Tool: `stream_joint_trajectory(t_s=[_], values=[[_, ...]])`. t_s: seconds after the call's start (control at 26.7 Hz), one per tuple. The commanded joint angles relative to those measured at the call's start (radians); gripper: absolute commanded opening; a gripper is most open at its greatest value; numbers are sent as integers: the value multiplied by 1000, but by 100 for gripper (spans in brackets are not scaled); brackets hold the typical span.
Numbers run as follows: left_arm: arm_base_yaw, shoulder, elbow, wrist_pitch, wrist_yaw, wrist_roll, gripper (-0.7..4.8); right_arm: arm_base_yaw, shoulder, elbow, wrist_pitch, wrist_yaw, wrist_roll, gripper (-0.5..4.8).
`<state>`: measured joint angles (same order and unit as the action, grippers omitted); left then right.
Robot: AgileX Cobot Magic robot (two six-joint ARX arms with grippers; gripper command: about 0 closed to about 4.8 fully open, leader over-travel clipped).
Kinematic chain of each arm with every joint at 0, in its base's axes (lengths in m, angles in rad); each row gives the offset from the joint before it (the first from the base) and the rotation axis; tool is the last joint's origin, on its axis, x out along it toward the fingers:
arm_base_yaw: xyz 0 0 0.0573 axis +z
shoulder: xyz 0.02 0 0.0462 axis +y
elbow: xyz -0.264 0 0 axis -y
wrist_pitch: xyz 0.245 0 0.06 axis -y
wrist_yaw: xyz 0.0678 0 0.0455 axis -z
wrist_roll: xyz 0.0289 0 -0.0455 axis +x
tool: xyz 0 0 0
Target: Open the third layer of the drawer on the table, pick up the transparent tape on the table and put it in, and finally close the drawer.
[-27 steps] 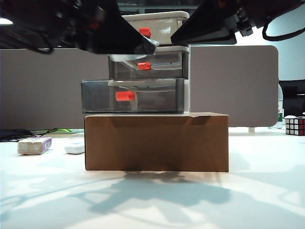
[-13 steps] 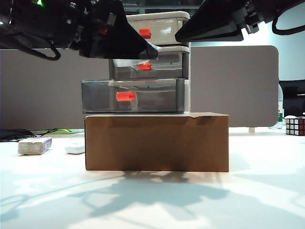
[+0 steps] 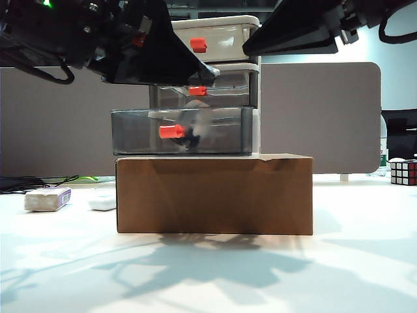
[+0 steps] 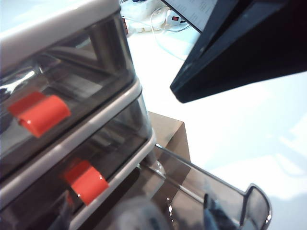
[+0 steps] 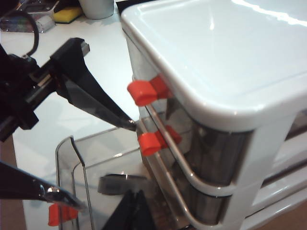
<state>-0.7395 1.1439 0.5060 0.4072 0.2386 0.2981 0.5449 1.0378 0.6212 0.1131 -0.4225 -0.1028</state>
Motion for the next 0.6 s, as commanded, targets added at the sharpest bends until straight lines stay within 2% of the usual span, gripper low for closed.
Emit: stream_joint_trajectory(t_s=[0.04,0.15,0.22,0.3,0.34,0.41,0.6], values=[[-2,-24,3,1,3,0,341,0,-9,6,9,-2,-2,-5],[-2,-101,3,-96,6,0,340,0,-9,6,9,-2,-2,-5],[-2,-209,3,-239,10,-17,309,1,-11,6,18,-3,-2,-5],[-2,-288,3,-360,50,-146,74,1,-14,7,58,-3,-2,-5],[-2,-311,3,-414,75,-203,3,1,-14,16,86,-7,-2,-5],[-2,-310,3,-468,80,-205,-6,1,-3,65,85,-6,-1,-5],[-2,-261,3,-481,68,-230,-6,0,92,247,61,0,-3,-5]])
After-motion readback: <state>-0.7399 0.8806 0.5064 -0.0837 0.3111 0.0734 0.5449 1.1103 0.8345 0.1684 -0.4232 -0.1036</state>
